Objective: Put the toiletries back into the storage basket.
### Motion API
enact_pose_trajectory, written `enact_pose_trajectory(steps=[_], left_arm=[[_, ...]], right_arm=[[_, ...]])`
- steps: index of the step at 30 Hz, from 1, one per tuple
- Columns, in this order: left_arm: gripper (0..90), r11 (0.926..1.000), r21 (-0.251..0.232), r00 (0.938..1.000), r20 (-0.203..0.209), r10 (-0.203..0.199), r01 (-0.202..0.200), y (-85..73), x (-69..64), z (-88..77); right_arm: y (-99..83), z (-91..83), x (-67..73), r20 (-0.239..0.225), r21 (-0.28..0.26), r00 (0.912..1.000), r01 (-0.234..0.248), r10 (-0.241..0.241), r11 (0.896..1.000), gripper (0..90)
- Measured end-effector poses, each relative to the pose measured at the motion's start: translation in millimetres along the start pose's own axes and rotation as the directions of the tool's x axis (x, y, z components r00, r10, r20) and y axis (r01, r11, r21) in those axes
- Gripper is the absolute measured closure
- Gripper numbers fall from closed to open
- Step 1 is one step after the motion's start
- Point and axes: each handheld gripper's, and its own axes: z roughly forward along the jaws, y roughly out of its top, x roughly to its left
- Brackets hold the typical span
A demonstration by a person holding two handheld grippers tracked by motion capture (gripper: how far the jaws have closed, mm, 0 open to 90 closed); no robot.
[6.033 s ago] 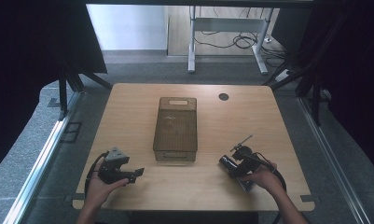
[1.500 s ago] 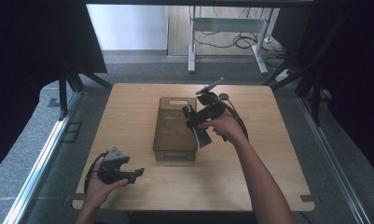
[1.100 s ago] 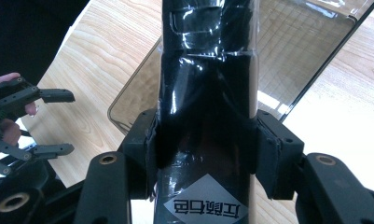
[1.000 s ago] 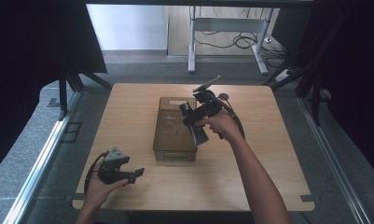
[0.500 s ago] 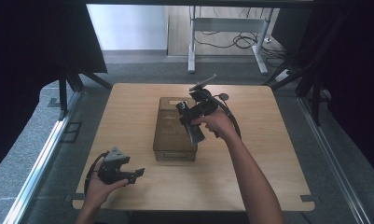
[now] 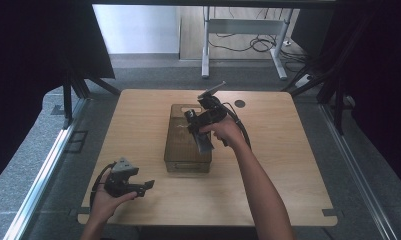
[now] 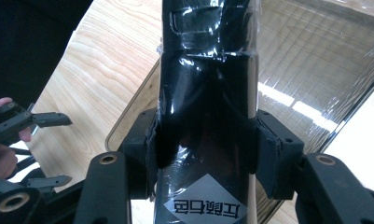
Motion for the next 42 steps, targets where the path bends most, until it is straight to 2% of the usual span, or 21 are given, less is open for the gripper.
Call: enact_pose_trajectory(steps=[8,17,32,34,42], left_arm=[[20.8,1.0000,0.000,1.0000,0.003,0.000,0.000,0.4,-2.5,1.5],[20.8,1.0000,0.001,1.0000,0.004,0.002,-0.002,0.5,-2.5,1.6],[20.8,1.0000,-0.001,1.0000,0.008,0.001,-0.001,0.6,-2.1,0.1],[20.8,1.0000,-0.005,1.0000,0.009,-0.003,0.003,0.6,-2.7,0.9],[20.8,1.0000,-0.003,0.9999,0.013,0.005,-0.005,0.9,-2.8,0.8]], right_arm=[[5.0,15.0,-3.3,-0.004,0.013,0.9997,-0.025,0.025,1.000,47.2],[8.6,25.0,-4.4,-0.001,0.010,0.9992,-0.040,0.040,0.999,47.3],[14.3,44.0,-9.4,0.003,0.023,0.9953,-0.097,0.097,0.995,47.3],[14.6,45.3,-11.9,-0.023,0.018,0.9923,-0.121,0.121,0.993,47.3],[16.0,51.4,-13.4,-0.003,0.023,0.9906,-0.137,0.137,0.990,47.3]])
